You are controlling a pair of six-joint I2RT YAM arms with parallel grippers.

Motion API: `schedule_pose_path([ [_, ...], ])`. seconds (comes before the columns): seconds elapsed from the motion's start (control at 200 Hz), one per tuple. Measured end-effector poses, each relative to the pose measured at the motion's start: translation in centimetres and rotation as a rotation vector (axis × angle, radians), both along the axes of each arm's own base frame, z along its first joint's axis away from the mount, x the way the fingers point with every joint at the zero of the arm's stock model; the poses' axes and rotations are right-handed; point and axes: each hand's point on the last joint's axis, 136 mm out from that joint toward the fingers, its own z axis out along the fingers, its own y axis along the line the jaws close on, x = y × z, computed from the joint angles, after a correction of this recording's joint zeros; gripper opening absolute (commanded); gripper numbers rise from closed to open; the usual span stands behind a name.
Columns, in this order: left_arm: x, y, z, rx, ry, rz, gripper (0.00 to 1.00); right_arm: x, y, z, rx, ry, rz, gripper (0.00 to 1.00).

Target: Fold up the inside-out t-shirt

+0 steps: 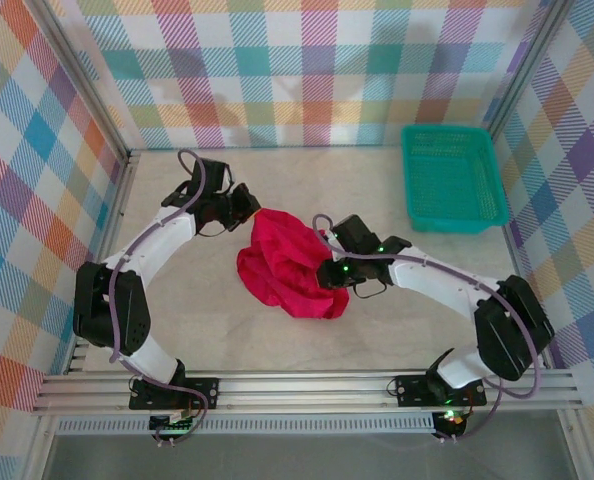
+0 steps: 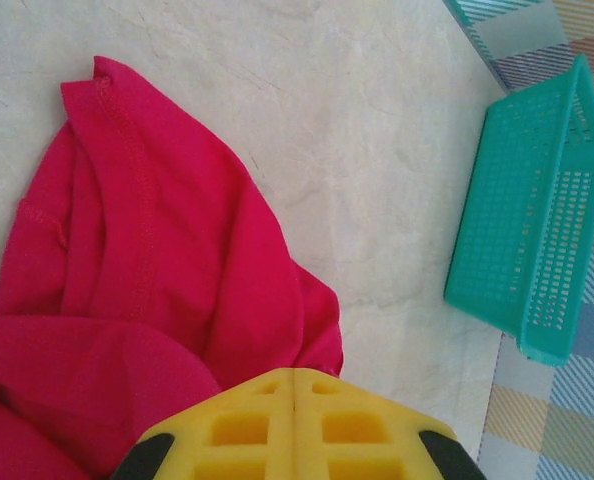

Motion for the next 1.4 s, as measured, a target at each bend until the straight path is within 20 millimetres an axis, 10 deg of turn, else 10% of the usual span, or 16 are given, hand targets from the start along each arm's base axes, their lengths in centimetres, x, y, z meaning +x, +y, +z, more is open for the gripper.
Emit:
schedule_pose_path([
  [0.175, -0.3, -0.1, -0.2, 0.0, 0.015, 0.001, 0.0, 1.7, 2.0, 3.9, 0.065, -0.085, 0.014, 0.61],
  [0.295, -0.4, -0.1, -0.3, 0.001, 0.024, 0.001, 0.0, 2.8, 3.9, 3.4, 0.057, -0.101, 0.057, 0.65],
  [0.49, -0.8, 0.3, -0.7, 0.027, 0.041, 0.005, 0.0, 5.3, 5.6, -0.4, -0.043, -0.077, 0.096, 0.0],
  [0.705, -1.8, 0.3, 1.0, 0.052, -0.012, -0.054, 0.0, 8.2, 5.9, 5.3, -0.035, -0.203, 0.082, 0.0],
  [0.85, -3.4, -0.5, 2.9, 0.014, -0.105, -0.15, 0.53, 8.7, 4.8, 10.5, 0.043, -0.28, 0.059, 0.0],
  [0.965, -5.3, -1.2, 3.2, -0.021, -0.143, -0.221, 0.7, 9.2, 4.1, 11.9, 0.076, -0.29, 0.044, 0.0],
  [1.22, -10.4, -4.1, 0.7, -0.063, -0.122, -0.396, 0.69, 9.9, 4.2, 10.2, 0.072, -0.233, 0.037, 0.0],
  [1.4, -10.6, -5.9, -2.2, -0.055, -0.079, -0.454, 0.6, 10.1, 4.6, 10.3, 0.081, -0.227, 0.044, 0.0],
])
